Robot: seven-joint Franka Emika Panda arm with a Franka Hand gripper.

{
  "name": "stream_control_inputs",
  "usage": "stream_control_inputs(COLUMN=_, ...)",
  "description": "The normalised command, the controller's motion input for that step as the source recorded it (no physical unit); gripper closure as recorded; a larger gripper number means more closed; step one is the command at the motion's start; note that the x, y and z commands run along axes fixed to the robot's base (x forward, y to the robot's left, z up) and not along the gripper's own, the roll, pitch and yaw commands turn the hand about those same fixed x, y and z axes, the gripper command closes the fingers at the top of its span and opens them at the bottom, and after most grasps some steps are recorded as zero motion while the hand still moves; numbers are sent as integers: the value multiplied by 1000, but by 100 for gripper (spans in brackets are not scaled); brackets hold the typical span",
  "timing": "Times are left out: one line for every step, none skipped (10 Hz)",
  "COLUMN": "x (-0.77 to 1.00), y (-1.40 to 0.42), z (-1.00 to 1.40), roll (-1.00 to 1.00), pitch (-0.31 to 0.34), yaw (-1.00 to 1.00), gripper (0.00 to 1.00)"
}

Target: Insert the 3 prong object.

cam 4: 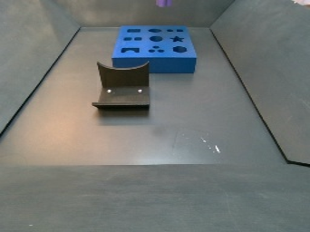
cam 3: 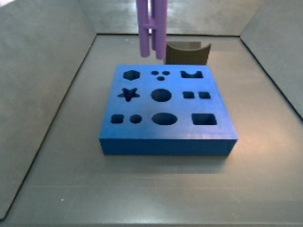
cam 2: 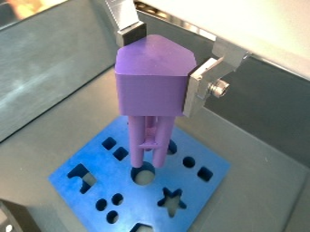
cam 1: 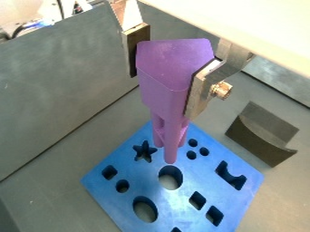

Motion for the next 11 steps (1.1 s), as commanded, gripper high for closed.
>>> stream_control_inputs(x=0, y=383, z=-254, roll=0, pitch=39, yaw=-629, gripper=100)
stream_control_inputs(x=0, y=491, z=-203, roll=0, pitch=0, yaw=-506, gripper=100)
stream_control_inputs(x=0, y=609, z=-191, roll=-14, pitch=0, yaw=-371, gripper=100)
stream_control_inputs(x=0, y=691, z=-180, roll=-113, pitch=0, yaw=-211, gripper=100)
stream_control_inputs(x=0, y=631, z=-146, roll=-260, pitch=-43, yaw=-169, gripper=100)
stream_control_inputs(x=0, y=446, z=-231, roll=-447, pitch=-113, yaw=-211, gripper=100)
stream_control_inputs(x=0, y=380, z=-169, roll=-480, pitch=-110, yaw=-229, gripper=100)
stream_control_inputs(x=0, y=251, z=-129, roll=-474, pitch=-130, yaw=-340, gripper=100)
stream_control_inputs(x=80, y=46, z=-326, roll=-349, pitch=-63, yaw=-634, gripper=100)
stream_control_inputs(x=274, y=63, z=-337, roll=-100, pitch=0, yaw=-851, gripper=100)
stream_control_inputs(x=220, y=123, z=-357, roll=-1, pitch=1, yaw=-871, gripper=100)
